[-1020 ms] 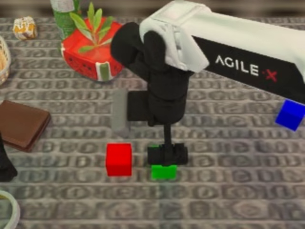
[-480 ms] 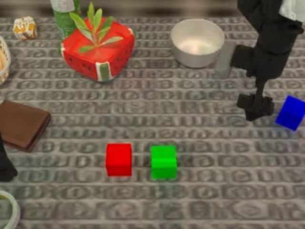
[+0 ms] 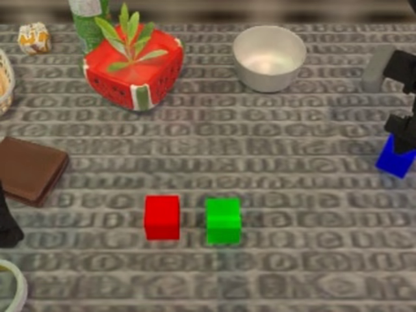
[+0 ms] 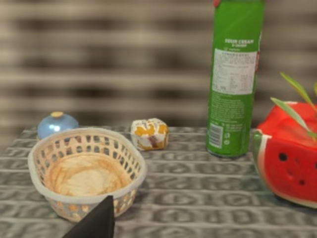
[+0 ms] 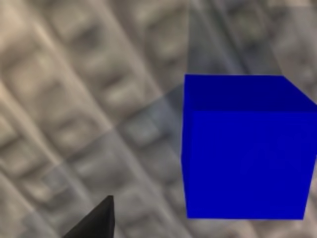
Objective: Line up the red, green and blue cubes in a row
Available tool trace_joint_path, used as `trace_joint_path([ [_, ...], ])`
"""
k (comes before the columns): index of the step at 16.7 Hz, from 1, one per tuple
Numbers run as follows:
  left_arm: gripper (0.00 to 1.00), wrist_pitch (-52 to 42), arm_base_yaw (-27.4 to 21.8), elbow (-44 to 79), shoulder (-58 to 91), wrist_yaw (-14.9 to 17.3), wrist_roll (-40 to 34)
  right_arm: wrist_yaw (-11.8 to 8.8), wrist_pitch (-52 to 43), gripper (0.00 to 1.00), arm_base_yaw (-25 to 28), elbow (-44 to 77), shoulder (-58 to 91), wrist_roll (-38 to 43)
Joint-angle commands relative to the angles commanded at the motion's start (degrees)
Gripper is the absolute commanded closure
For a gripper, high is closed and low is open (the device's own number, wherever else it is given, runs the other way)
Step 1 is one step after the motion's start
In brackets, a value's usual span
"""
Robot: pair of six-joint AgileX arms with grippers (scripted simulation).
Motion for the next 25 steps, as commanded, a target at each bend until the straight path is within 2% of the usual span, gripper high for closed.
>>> trace_joint_path([
  [5, 0.00, 0.0, 0.0, 0.0, 0.0, 0.0, 0.0, 0.0, 2.2, 0.00, 0.1, -1.4, 0.9, 0.1],
  [12, 0.00, 0.0, 0.0, 0.0, 0.0, 0.0, 0.0, 0.0, 16.6, 0.00, 0.1, -11.0, 5.5, 0.2],
  [17, 0.00, 0.0, 0.0, 0.0, 0.0, 0.0, 0.0, 0.1, 17.7, 0.00, 0.1, -11.8, 5.9, 0.2],
  [25, 0.00, 0.0, 0.0, 0.0, 0.0, 0.0, 0.0, 0.1, 17.7, 0.60, 0.1, -11.8, 5.9, 0.2],
])
